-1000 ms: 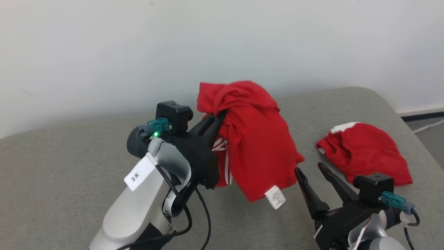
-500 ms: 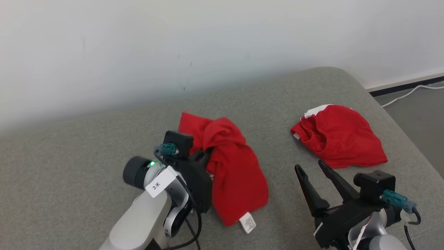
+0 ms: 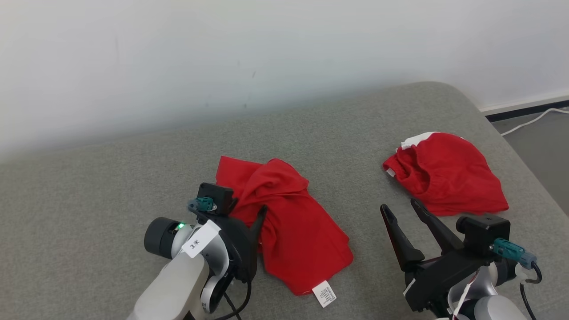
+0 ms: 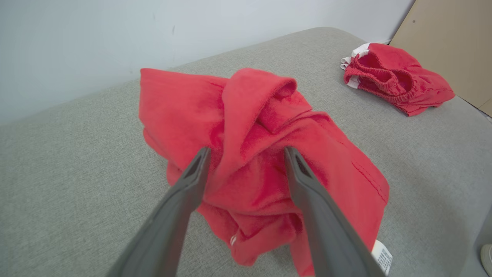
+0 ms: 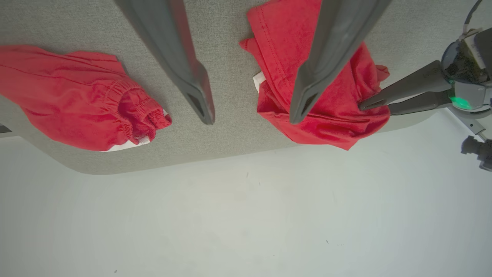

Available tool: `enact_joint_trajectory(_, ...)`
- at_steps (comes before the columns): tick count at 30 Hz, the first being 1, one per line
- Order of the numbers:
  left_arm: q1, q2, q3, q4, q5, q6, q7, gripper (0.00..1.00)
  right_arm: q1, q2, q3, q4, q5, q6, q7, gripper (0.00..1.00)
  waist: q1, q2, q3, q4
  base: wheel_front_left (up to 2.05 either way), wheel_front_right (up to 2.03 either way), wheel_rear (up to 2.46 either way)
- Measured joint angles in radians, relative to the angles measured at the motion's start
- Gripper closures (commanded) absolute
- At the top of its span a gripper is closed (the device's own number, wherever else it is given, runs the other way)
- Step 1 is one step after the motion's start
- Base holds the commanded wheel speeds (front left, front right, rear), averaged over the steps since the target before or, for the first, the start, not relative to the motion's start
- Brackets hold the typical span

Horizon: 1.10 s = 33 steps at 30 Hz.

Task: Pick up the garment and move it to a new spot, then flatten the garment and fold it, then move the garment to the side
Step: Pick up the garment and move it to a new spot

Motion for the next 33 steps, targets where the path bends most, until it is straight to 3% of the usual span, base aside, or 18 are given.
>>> enact_joint_trajectory(13, -0.004, 0.001, 0.059, -0.093, -0.022, 0.016, -0.098, 0.00, 0.009, -0.007, -0.033, 0.018, 0.001, -0.003, -0.021, 0.00, 0.0000, 0.0000, -0.025, 0.065, 0.00, 0.00, 0.00)
enact_joint_trajectory(21, 0.061, 0.089, 0.146, -0.232, -0.022, 0.094, -0.181, 0.00, 0.053, -0.004, -0.068, 0.013, 0.025, -0.024, -0.044, 0.00, -0.0001, 0.0000, -0.058, 0.120, 0.00, 0.00, 0.00)
enact_joint_trajectory(33, 0.400, 0.209, 0.286, -0.498, -0.024, 0.124, -0.297, 0.00, 0.103, 0.014, -0.156, -0.012, 0.036, -0.076, -0.129, 0.00, -0.0001, 0.0000, -0.096, 0.188, 0.00, 0.00, 0.00)
